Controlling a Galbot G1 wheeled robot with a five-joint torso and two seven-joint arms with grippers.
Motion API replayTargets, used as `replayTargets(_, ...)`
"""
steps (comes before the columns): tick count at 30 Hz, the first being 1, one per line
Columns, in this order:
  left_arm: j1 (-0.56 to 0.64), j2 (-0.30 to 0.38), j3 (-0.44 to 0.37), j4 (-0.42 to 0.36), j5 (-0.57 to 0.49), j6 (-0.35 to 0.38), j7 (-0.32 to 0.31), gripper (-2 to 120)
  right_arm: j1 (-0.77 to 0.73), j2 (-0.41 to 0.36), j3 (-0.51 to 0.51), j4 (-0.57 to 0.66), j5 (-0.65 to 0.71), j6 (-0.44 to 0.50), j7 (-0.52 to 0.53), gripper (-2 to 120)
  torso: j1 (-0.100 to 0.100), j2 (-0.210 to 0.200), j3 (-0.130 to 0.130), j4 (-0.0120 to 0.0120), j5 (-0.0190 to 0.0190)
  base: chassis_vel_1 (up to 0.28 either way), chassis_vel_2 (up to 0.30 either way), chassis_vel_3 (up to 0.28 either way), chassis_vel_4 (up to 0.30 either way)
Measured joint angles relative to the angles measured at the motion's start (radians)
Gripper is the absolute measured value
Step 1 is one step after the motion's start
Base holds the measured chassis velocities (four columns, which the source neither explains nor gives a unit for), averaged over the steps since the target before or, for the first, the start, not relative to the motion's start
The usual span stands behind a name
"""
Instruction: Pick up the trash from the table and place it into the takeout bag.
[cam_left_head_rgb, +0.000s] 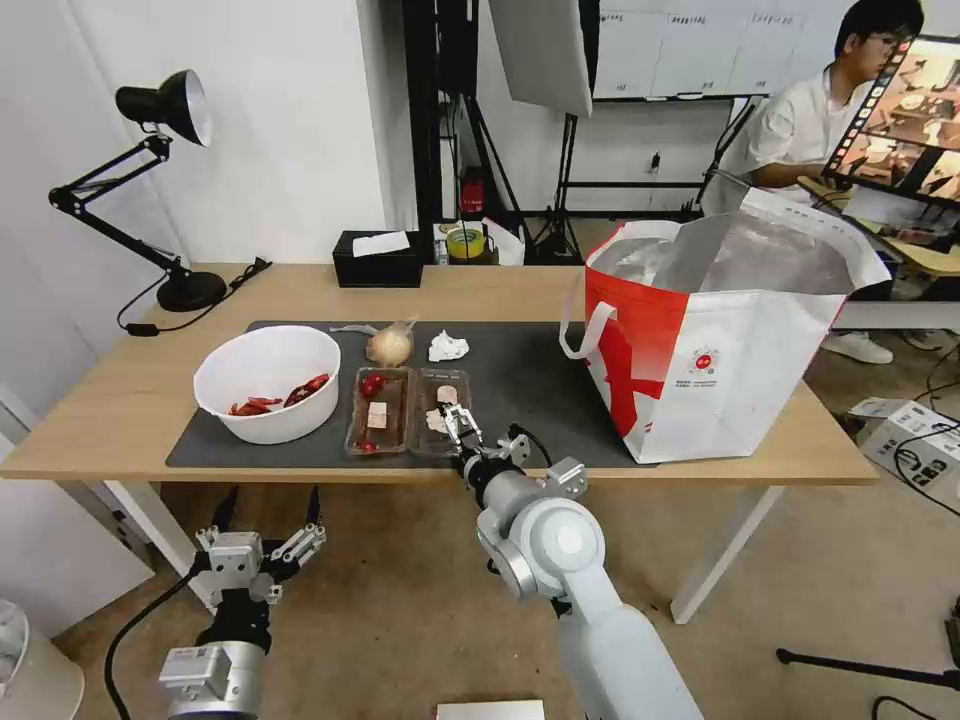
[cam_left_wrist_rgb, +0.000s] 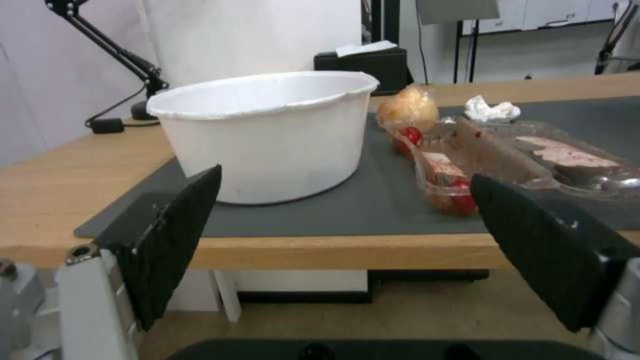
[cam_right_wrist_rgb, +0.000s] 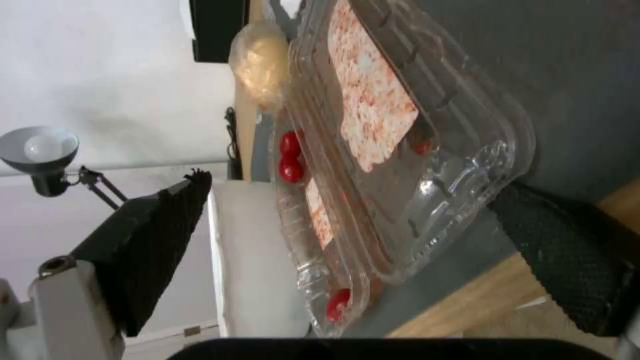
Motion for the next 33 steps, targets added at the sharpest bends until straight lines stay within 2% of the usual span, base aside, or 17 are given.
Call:
replayTargets(4,-0.006,0.005,0.0,0.006,-0.004,0.0,0.0,100,0.005,0.0,0.002,-0.006,-0.001,0.0,-0.003,100,0.0,0.0,0.0,0.0,0.0,0.0,0.0,0.0,0.0)
replayTargets(10,-0.012,0.01,-0.001,0.011,-0.014,0.0,-0.001,100,0.012,-0.001,0.001,-0.02,-0.034,-0.003,-0.073,100,0.0,0.0,0.0,0.0,0.0,0.0,0.0,0.0,0.0)
replayTargets(16,-0.012,0.013,-0.007,0.011,-0.022,0.0,-0.001,100,0.033,-0.002,-0.007,-0.014,-0.043,-0.018,-0.1,100,0.0,0.0,0.0,0.0,0.0,0.0,0.0,0.0,0.0)
replayTargets(33,-0.009,0.006,-0.025,-0.003,-0.025,-0.001,-0.002,100,0.134,-0.003,-0.083,-0.043,-0.008,-0.073,-0.093,100,0.0,0.0,0.0,0.0,0.0,0.0,0.0,0.0,0.0)
